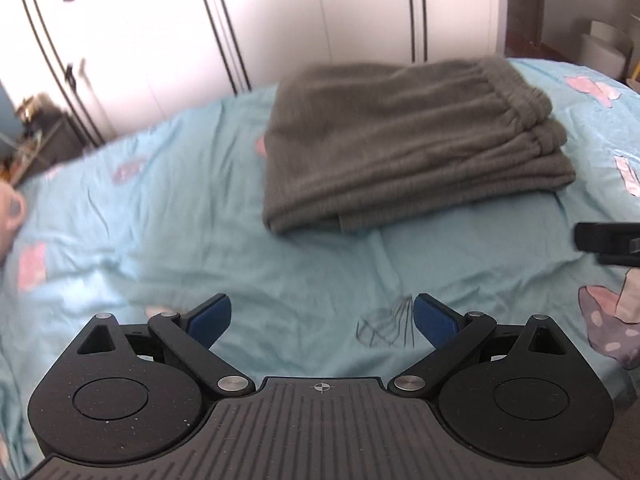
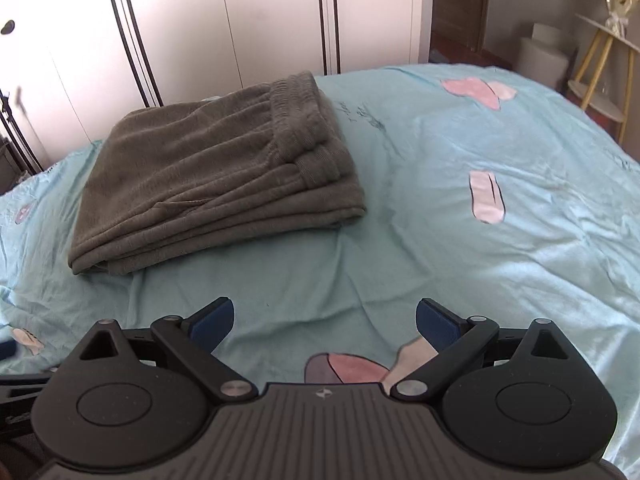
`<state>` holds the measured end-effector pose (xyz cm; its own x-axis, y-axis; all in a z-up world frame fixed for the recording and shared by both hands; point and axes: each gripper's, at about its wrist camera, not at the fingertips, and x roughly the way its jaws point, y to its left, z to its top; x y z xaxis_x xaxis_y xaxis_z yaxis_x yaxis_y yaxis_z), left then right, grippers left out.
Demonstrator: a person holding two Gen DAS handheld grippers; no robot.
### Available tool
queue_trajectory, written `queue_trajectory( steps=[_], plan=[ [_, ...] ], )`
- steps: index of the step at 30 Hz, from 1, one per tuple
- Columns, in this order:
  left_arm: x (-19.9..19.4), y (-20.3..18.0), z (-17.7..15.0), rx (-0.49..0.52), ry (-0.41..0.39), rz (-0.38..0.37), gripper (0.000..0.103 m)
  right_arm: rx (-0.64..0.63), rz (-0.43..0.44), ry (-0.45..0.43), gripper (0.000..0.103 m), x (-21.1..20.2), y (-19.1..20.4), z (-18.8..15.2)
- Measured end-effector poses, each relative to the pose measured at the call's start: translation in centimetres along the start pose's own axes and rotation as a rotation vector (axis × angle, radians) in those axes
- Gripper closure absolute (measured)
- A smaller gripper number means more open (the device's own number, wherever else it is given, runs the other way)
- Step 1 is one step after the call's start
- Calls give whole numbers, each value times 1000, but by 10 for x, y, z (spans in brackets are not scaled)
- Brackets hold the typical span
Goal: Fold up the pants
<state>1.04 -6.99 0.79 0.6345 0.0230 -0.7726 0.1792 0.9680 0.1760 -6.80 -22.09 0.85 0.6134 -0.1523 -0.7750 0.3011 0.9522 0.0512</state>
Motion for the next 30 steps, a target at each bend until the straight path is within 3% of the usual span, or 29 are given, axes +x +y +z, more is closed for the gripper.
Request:
queue_trajectory(
  steps=[5, 10, 13, 18, 24, 30],
  plan=[
    [-13, 7, 16, -46, -64, -1, 2, -9, 13, -22, 5, -1, 14, 9],
    [-12, 27, 39, -162, -104, -65, 2, -80, 10, -13, 5, -10, 30, 20],
    [-1, 37, 34, -247, -147, -65, 2, -133, 14, -66, 5, -19, 37, 23],
    [31, 45, 18, -398, -87, -101, 2, -69, 2, -118, 5, -7, 27, 16],
    [44, 26, 23, -282, -62, -27, 2, -9, 14, -110, 5, 13, 22, 24],
    [53, 1, 24, -123, -53, 10, 2, -69, -12, -73, 5, 36, 33, 25]
  ],
)
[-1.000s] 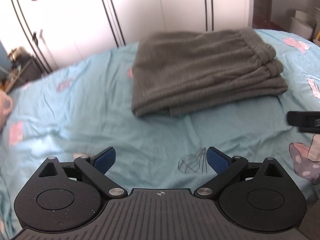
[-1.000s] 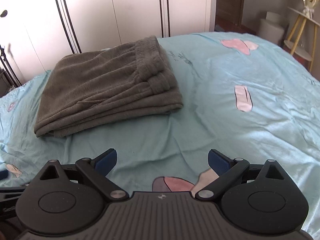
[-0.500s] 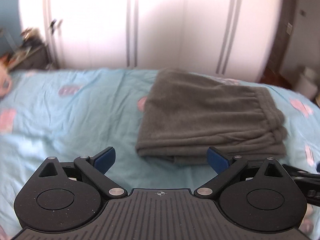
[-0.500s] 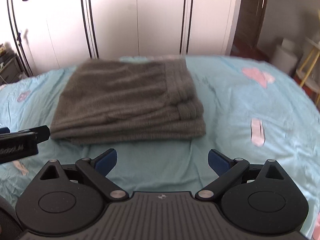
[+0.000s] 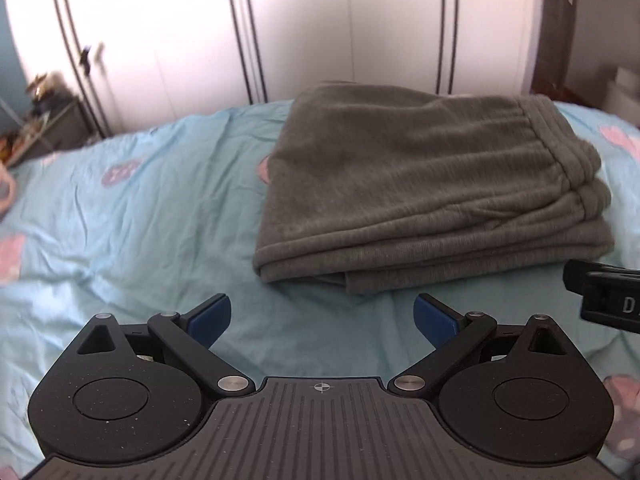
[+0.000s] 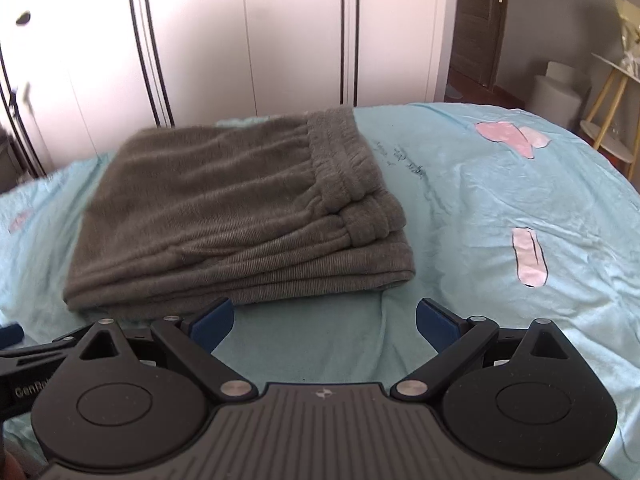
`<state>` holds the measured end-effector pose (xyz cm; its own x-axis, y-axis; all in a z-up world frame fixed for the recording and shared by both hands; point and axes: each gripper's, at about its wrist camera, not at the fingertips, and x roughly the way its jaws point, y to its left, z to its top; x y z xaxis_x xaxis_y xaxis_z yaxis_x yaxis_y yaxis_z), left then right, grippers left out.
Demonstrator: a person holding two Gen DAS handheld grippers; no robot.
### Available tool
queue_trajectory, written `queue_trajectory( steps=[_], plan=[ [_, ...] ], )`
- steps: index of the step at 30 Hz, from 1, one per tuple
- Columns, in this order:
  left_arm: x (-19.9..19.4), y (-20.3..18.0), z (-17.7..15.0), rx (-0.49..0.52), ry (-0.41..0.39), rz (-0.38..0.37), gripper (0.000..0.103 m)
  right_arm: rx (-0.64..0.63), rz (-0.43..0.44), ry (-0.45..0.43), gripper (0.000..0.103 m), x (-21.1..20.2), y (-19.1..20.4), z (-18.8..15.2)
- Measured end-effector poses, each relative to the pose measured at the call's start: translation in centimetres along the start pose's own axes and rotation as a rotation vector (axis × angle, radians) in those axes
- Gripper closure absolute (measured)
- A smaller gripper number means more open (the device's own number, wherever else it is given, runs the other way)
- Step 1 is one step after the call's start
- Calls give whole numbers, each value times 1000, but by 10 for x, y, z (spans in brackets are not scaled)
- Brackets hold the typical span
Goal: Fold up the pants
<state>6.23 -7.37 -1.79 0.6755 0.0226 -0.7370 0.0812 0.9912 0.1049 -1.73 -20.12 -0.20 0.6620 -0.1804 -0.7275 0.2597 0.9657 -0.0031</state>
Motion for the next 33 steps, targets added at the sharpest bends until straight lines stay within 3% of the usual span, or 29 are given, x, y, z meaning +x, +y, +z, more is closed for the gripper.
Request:
queue_trajectory(
  steps=[5, 9, 20, 33],
  plan=[
    [12, 6, 1, -39, 34, -43, 2, -2, 15, 13, 5, 6, 0, -3],
    [18, 10, 3, -69, 67, -35, 2, -13, 19, 21, 5, 9, 1, -4],
    [18, -9, 0, 74, 66, 28, 2, -46, 17, 22, 5, 12, 6, -6],
    [22, -2, 2, 29, 95, 5, 2, -66, 8, 19, 5, 9, 9, -7]
  ],
)
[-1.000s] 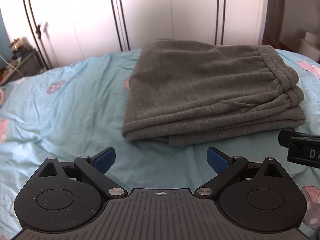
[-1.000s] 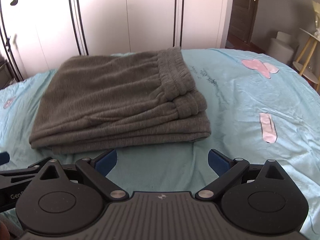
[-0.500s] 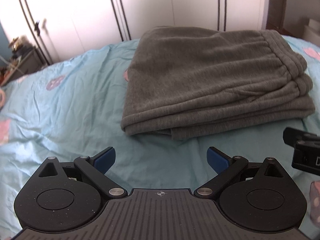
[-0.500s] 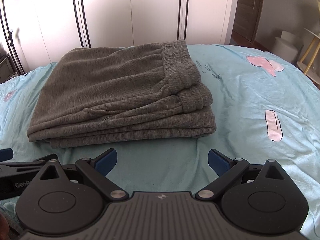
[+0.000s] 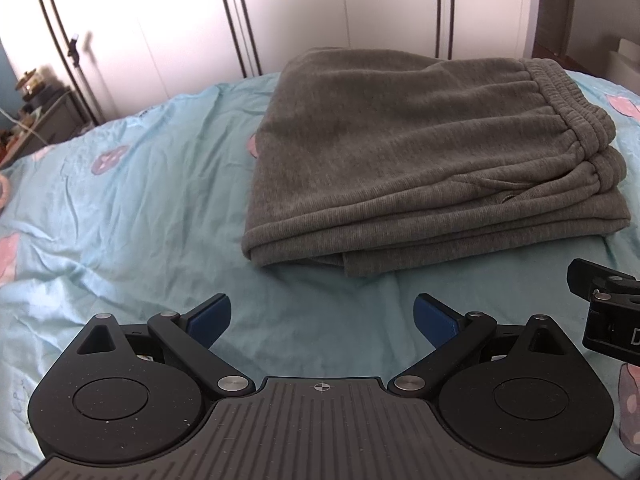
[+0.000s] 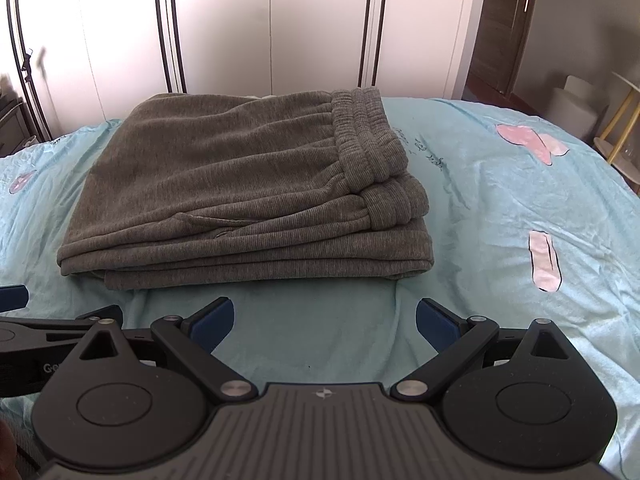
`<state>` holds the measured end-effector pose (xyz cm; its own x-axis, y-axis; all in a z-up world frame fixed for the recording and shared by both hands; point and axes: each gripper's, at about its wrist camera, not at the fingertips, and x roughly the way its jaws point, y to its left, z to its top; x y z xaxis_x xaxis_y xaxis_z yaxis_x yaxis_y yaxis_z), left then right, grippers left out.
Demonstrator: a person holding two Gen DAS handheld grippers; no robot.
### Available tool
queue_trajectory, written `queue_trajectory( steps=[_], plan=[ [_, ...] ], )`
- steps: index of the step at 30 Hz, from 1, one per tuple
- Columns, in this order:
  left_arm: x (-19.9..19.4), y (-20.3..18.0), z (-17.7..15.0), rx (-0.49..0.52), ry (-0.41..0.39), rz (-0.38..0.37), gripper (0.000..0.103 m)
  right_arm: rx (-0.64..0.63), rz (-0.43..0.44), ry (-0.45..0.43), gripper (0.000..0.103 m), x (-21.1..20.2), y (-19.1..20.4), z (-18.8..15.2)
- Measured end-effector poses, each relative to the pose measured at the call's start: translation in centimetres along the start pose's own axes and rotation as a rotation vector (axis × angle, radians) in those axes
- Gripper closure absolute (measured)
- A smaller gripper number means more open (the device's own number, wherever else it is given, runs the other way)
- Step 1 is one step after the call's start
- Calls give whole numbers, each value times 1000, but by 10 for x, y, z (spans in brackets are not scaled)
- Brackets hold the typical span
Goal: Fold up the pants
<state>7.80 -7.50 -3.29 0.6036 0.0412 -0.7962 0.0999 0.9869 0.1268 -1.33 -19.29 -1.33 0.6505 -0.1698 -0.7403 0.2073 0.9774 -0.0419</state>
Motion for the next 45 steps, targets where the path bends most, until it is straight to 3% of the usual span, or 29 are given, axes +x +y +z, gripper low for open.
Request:
queue_trajectory(
  steps=[45],
  plan=[
    [6, 6, 1, -43, 38, -16, 2, 14, 0, -2, 5, -2, -1, 1]
  ],
)
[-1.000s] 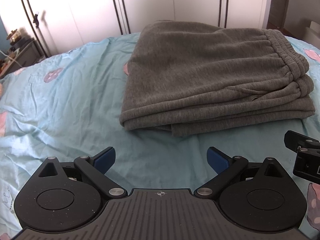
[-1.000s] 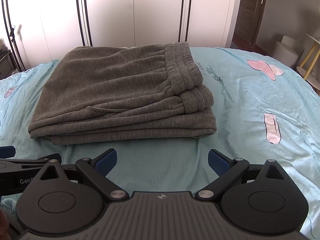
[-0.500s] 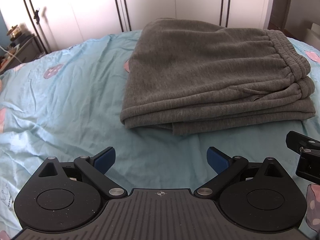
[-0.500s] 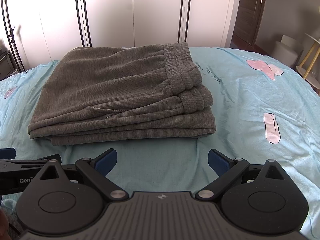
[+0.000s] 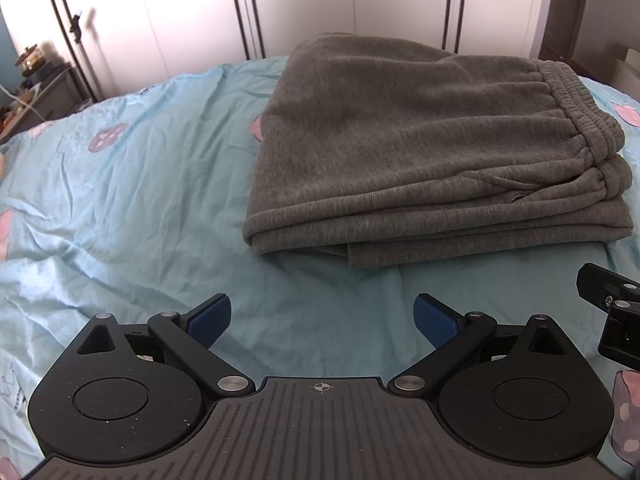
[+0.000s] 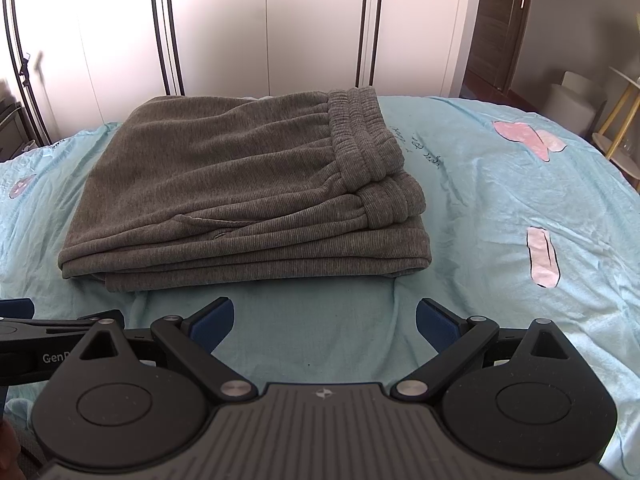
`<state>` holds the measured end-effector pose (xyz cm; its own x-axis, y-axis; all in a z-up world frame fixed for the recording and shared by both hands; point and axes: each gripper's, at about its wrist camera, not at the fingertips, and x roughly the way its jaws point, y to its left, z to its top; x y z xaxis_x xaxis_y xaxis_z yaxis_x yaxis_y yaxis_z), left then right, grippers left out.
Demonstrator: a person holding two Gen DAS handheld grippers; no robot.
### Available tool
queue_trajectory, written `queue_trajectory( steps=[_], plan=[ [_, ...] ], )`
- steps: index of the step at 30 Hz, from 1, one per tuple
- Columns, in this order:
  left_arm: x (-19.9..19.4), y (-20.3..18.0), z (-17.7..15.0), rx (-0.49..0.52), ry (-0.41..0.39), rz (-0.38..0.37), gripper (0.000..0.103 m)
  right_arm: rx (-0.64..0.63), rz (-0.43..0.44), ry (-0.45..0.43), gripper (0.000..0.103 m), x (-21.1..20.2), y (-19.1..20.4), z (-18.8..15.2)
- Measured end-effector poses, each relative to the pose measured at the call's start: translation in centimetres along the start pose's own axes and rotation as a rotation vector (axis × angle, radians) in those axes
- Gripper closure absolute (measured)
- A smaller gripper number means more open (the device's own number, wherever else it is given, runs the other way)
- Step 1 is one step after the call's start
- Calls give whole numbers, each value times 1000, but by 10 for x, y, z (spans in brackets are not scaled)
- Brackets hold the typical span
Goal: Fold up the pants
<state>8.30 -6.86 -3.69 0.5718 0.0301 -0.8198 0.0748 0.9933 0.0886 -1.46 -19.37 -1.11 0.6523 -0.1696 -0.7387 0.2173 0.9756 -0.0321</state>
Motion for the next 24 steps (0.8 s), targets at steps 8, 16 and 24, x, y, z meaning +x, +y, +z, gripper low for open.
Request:
queue_trajectory(
  steps=[8, 16, 24],
  plan=[
    [0, 1, 0, -9, 4, -4, 2, 4, 2, -2, 5, -1, 0, 0],
    [1, 0, -1, -4, 6, -1, 2, 7, 3, -4, 5, -2, 0, 0],
    [0, -1, -1, 1, 0, 2, 2, 6, 3, -7, 5, -3, 0, 0]
  ],
)
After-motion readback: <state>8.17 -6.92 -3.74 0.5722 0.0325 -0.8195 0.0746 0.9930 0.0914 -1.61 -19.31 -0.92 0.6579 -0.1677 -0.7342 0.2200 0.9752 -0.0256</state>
